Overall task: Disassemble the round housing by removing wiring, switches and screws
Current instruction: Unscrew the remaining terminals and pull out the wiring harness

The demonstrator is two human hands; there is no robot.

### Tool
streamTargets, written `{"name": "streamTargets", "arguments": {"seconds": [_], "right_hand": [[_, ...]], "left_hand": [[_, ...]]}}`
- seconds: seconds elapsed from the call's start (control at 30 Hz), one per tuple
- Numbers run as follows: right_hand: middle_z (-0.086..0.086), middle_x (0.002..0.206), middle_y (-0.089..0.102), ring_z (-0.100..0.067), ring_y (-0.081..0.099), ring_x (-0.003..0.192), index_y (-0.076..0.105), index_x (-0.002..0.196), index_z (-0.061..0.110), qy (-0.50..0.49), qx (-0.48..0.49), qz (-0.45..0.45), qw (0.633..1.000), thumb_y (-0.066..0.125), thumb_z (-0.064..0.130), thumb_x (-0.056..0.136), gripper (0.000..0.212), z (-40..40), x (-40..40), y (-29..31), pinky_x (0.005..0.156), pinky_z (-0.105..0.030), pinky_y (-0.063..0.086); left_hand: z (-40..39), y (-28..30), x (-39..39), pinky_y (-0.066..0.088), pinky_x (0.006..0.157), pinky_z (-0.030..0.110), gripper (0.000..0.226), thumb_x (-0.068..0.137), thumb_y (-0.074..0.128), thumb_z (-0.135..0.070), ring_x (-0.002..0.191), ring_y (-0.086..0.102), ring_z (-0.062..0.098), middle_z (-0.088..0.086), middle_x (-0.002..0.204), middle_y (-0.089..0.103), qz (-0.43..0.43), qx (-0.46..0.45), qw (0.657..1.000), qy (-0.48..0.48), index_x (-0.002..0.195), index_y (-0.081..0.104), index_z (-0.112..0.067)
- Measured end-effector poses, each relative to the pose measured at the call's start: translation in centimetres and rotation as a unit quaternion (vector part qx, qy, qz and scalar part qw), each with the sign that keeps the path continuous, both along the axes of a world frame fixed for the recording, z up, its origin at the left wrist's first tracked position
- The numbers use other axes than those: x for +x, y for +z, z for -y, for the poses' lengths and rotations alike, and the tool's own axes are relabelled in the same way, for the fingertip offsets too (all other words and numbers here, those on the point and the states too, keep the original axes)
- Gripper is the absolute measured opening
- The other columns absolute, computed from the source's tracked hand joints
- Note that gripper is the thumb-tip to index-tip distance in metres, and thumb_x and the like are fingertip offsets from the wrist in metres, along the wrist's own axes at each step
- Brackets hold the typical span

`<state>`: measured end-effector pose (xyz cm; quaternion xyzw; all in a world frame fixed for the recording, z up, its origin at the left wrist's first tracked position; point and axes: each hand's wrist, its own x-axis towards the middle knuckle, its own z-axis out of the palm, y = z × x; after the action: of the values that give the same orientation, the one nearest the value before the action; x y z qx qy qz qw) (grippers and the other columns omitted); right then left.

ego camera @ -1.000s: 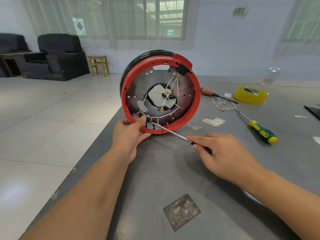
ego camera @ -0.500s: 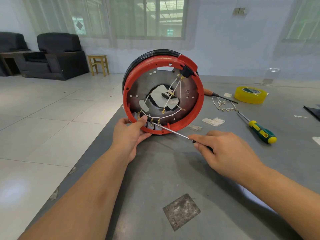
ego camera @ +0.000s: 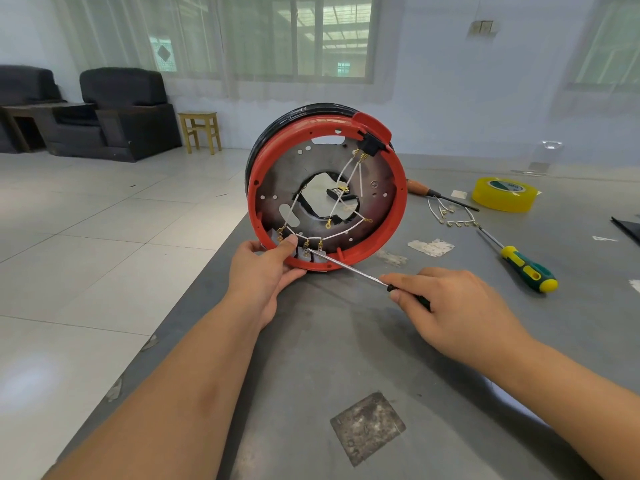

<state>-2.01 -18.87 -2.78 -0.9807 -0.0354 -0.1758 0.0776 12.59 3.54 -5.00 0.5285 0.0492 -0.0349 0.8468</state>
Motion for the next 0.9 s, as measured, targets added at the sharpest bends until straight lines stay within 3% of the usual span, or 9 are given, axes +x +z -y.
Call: {"name": "streamTargets", "arguments": {"seconds": [0.03,0.1,0.2,0.33,0.43,0.57,0.67,0.8,0.9], "right_hand": [[0.018,0.100,0.071,-0.008,0.064,0.086,0.063,0.129,0.051,0.002,0.056,-0.012,0.998,0.047,0.047,0.100,0.033,0.1,0.1,0.0,0.070,-0.033,0.055],[0.023,0.099,0.073,-0.001,0.062,0.079,0.067,0.122,0.052,0.009,0.119,-0.033,0.992,0.056,0.038,0.098,0.030,0.1,0.4,0.2,0.064,-0.016,0.049],[0.029,0.097,0.068,0.005,0.059,0.072,0.063,0.124,0.055,0.026,0.155,-0.090,0.983,0.060,0.025,0.091,0.045,0.4,0.4,1.0,0.063,-0.008,0.044],[0.025,0.108,0.065,-0.011,0.068,0.075,0.062,0.120,0.055,0.033,0.226,-0.100,0.968,0.071,0.022,0.083,0.051,1.2,0.3,2.6,0.072,-0.017,0.053],[0.023,0.110,0.069,-0.013,0.074,0.074,0.069,0.108,0.052,0.048,0.345,-0.032,0.937,0.081,0.018,0.079,0.047,1.5,0.3,4.1,0.070,-0.028,0.057],[0.006,0.108,0.074,-0.024,0.077,0.079,0.074,0.103,0.037,0.081,0.464,0.078,0.879,0.087,0.021,0.074,0.036,1.1,0.8,6.0,0.070,-0.034,0.063],[-0.001,0.094,0.076,-0.021,0.077,0.073,0.070,0.103,0.033,0.083,0.469,0.169,0.863,0.086,0.023,0.079,0.031,-0.2,1.8,6.9,0.062,-0.028,0.062],[0.002,0.080,0.073,-0.012,0.074,0.062,0.061,0.103,0.040,0.059,0.413,0.238,0.877,0.079,0.038,0.087,0.024,-2.3,3.6,8.3,0.055,-0.022,0.057],[0.005,0.079,0.068,-0.011,0.072,0.060,0.055,0.101,0.038,0.040,0.387,0.254,0.885,0.074,0.045,0.088,0.025,-3.2,4.9,9.5,0.058,-0.029,0.060]], "left_hand": [[0.0,0.0,0.0,0.067,0.072,0.041,0.046,0.093,0.078,-0.009,0.085,0.080,0.030,0.018,0.105,0.077,0.000,-0.002,1.000,0.001,0.129,0.050,-0.003],[0.1,-0.1,0.1,0.067,0.072,0.041,0.047,0.093,0.079,-0.009,0.084,0.080,0.031,0.018,0.106,0.077,-0.001,-0.005,1.000,0.007,0.129,0.050,-0.004],[0.1,-0.3,0.3,0.067,0.072,0.040,0.046,0.092,0.079,-0.009,0.085,0.080,0.030,0.019,0.108,0.076,-0.002,-0.008,1.000,0.021,0.127,0.050,-0.004],[0.0,-0.2,0.3,0.067,0.074,0.040,0.045,0.092,0.080,-0.009,0.088,0.080,0.029,0.020,0.112,0.074,-0.002,-0.007,1.000,0.030,0.124,0.049,-0.005],[0.1,-0.2,0.3,0.066,0.081,0.044,0.047,0.092,0.080,-0.011,0.092,0.080,0.030,0.021,0.116,0.073,0.000,-0.009,0.999,0.032,0.127,0.049,-0.004],[0.1,-0.2,0.3,0.066,0.083,0.045,0.049,0.091,0.082,-0.013,0.095,0.079,0.029,0.022,0.120,0.072,0.007,-0.006,0.999,0.034,0.127,0.049,-0.004],[0.2,-0.3,0.2,0.066,0.083,0.044,0.046,0.091,0.082,-0.014,0.096,0.079,0.029,0.022,0.120,0.072,0.016,-0.002,0.999,0.031,0.122,0.049,-0.006],[0.0,-0.3,0.2,0.066,0.080,0.042,0.046,0.090,0.083,-0.015,0.093,0.080,0.028,0.021,0.119,0.072,0.022,-0.008,0.999,0.026,0.120,0.049,-0.008],[0.0,-0.3,0.2,0.067,0.076,0.037,0.047,0.088,0.084,-0.019,0.092,0.080,0.026,0.019,0.118,0.073,0.024,-0.001,0.999,0.026,0.118,0.049,-0.012]]}}
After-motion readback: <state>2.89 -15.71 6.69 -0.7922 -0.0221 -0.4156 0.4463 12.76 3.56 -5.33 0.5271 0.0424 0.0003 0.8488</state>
